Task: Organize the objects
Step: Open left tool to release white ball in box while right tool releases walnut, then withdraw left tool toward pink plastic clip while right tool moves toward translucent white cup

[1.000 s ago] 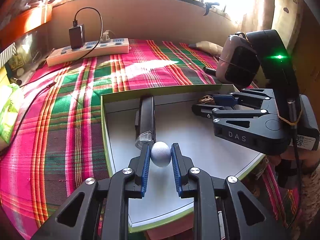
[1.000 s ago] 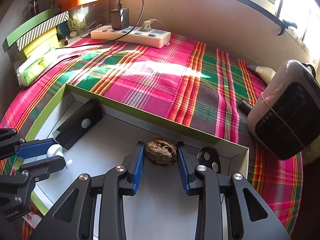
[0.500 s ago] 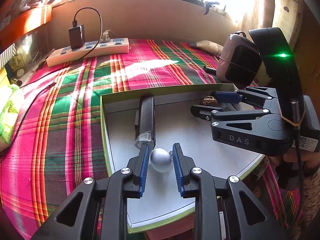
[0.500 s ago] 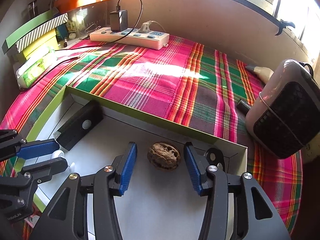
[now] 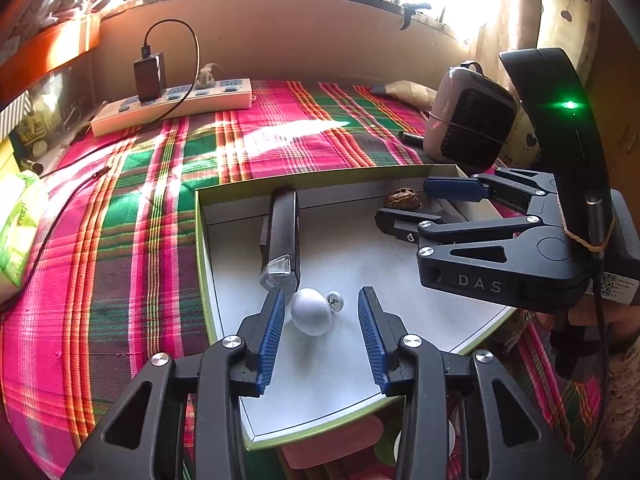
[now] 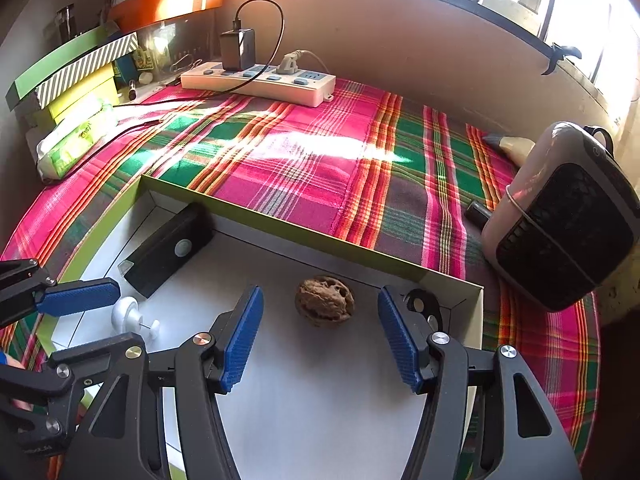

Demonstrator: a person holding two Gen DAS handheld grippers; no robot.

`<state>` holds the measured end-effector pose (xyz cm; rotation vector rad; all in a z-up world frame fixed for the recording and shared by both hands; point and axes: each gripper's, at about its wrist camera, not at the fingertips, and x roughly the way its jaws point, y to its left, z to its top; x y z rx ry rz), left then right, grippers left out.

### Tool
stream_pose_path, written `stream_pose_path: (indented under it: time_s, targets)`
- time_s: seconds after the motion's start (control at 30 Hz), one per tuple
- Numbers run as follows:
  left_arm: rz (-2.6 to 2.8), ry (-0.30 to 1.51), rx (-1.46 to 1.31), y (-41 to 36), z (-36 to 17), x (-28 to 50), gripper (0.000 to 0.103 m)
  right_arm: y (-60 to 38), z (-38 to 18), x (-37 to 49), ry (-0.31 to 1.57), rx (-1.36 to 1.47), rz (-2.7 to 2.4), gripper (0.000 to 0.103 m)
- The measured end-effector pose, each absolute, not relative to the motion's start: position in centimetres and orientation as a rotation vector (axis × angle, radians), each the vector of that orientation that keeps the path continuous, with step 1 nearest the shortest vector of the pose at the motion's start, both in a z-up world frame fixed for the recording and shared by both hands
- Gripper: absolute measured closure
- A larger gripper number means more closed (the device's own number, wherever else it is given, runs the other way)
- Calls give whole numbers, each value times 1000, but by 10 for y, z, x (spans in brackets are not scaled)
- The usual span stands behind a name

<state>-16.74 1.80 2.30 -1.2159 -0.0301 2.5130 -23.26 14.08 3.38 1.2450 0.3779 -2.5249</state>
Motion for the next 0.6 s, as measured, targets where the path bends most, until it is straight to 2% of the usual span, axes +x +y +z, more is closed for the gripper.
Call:
stream_pose_path:
  time_s: [0.6]
  targets:
    - [2550,-46,-1177,2,37,-137,65,155,55,-196,304,1202,-2601,43]
